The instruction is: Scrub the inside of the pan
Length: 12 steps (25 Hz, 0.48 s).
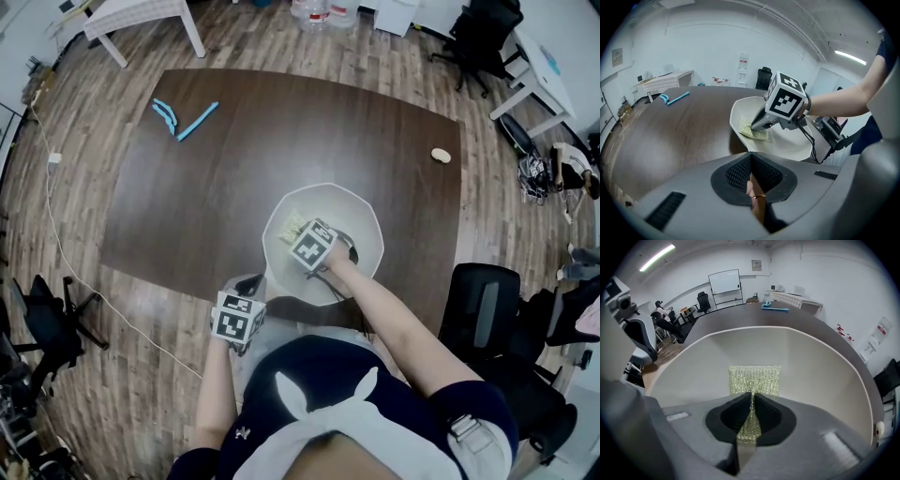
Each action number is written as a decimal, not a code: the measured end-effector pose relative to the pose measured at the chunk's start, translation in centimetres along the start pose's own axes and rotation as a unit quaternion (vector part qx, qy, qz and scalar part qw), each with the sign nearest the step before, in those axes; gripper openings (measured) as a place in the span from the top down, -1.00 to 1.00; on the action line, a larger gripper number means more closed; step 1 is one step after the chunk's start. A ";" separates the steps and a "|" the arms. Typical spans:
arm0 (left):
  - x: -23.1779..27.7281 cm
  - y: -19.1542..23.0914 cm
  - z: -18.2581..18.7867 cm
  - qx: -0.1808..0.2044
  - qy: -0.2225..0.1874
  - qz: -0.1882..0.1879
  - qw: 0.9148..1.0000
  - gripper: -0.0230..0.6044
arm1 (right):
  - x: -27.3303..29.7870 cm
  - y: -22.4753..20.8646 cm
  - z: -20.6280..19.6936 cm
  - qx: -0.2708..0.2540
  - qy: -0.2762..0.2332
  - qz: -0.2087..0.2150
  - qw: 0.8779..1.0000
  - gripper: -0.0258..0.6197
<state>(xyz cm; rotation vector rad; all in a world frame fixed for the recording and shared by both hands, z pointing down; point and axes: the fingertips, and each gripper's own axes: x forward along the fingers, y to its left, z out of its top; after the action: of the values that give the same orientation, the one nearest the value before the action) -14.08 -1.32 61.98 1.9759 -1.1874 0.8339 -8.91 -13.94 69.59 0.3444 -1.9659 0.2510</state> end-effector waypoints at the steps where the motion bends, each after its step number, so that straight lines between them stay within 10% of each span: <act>1: 0.0 0.0 0.0 -0.001 0.000 0.000 1.000 0.92 | 0.0 -0.3 0.1 0.000 -0.001 -0.002 1.000 0.83; 12: 0.1 -0.2 0.0 0.001 -0.001 0.007 1.000 0.92 | -0.6 -3.5 -1.4 -0.006 0.012 -0.044 0.999 0.83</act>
<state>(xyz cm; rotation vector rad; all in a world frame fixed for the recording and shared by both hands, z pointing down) -13.93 -1.25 62.01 1.9729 -1.2028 0.8392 -6.21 -16.71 69.72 0.4174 -1.9237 0.1863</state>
